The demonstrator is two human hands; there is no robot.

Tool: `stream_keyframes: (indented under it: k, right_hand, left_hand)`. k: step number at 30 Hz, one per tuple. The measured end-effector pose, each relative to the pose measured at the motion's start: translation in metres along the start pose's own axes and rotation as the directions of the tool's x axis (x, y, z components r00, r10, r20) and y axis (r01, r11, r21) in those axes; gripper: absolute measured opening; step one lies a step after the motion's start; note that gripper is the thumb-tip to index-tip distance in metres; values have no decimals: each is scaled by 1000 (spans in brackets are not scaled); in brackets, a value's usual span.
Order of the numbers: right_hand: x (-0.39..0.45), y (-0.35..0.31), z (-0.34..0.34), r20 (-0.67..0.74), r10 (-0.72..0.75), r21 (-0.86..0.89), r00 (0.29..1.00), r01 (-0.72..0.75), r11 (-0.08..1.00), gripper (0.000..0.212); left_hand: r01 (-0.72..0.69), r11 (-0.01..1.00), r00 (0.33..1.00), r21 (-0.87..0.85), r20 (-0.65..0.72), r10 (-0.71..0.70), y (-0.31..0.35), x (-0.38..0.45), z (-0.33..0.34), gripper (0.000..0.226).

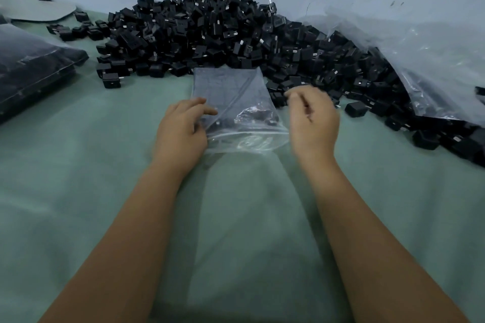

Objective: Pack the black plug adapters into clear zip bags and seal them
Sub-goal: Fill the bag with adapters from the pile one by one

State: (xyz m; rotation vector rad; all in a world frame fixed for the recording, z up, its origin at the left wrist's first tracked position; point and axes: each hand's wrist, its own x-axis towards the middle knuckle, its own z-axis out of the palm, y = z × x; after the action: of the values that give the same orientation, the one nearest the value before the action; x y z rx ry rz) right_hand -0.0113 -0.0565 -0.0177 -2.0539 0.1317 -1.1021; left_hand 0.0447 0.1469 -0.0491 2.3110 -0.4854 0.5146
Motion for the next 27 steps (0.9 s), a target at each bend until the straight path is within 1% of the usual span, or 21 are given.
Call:
stream_keyframes:
  k: [1, 3, 4, 5, 6, 7, 8, 9, 12, 14, 15, 16, 17, 18, 21, 22, 23, 25, 27]
  right_hand:
    - [15, 14, -6, -72, 88, -22, 994, -89, 996, 19]
    - [45, 50, -19, -187, 258, -169, 948, -290, 942, 27]
    - [57, 69, -27, -242, 368, -218, 898, -420, 881, 32]
    - [68, 85, -33, -279, 494, -228, 823, -557, 799, 37]
    - [75, 99, -38, -284, 608, -222, 741, -668, 710, 42]
    - [81, 108, -39, -258, 688, -230, 678, -735, 638, 46]
    - [86, 114, -36, -211, 725, -263, 655, -753, 604, 49]
    - [90, 115, -29, -159, 732, -297, 663, -739, 605, 51]
    - [103, 102, 9, -11, 670, -393, 742, -620, 680, 52]
    - [107, 91, 35, 97, 598, -550, 796, -457, 698, 52]
    - [108, 88, 45, 151, 544, -628, 825, -345, 698, 52]
    - [108, 87, 53, 214, 485, -668, 848, -235, 706, 51]
    - [109, 87, 58, 283, 436, -673, 854, -147, 725, 48]
    - [109, 88, 60, 353, 403, -656, 844, -83, 750, 46]
    - [106, 88, 62, 543, 347, -604, 765, 69, 794, 42]
    - [102, 87, 61, 571, 325, -598, 754, 110, 794, 43]
    - [97, 87, 59, 570, 299, -588, 765, 126, 799, 43]
    - [86, 88, 53, 503, 246, -560, 829, 95, 823, 40]
    - [75, 91, 42, 416, 230, -538, 880, 35, 842, 36]
  left_hand:
    - [-12, 1000, 1000, -10, 4, 12, 0, 0, 0, 49]
    - [-25, 1000, 1000, -18, 3, 25, 0, 1, 1, 50]
    - [-21, 1000, 1000, -18, 3, 21, -1, 1, 2, 49]
    - [-10, 1000, 1000, -17, 1, 10, -1, 1, 3, 49]
    - [4, 1000, 1000, -14, -1, -4, -2, 1, 4, 48]
    - [15, 1000, 1000, -11, -1, -15, -2, 1, 4, 48]
    - [19, 1000, 1000, -6, 1, -19, -3, 0, 5, 49]
    - [15, 1000, 1000, -1, 4, -15, -3, 0, 5, 49]
    - [3, 1000, 1000, 7, 20, -3, -3, 1, 6, 50]
    - [4, 1000, 1000, 14, 29, -4, -2, 1, 5, 50]
    - [6, 1000, 1000, 18, 30, -6, -1, 1, 4, 53]
    - [7, 1000, 1000, 23, 29, -8, -1, 1, 4, 54]
    - [7, 1000, 1000, 28, 28, -8, -1, 0, 4, 54]
    - [6, 999, 1000, 32, 28, -6, -1, 0, 4, 54]
    - [-2, 1000, 1000, 27, 30, 1, 0, 0, 4, 54]
    - [-1, 1000, 1000, 24, 28, 0, 1, 0, 4, 53]
    - [1, 1000, 1000, 21, 27, -1, 1, 1, 5, 51]
    - [7, 1000, 1000, 12, 24, -7, 0, 1, 5, 44]
    - [12, 1000, 1000, 1, 28, -12, -1, 1, 5, 44]
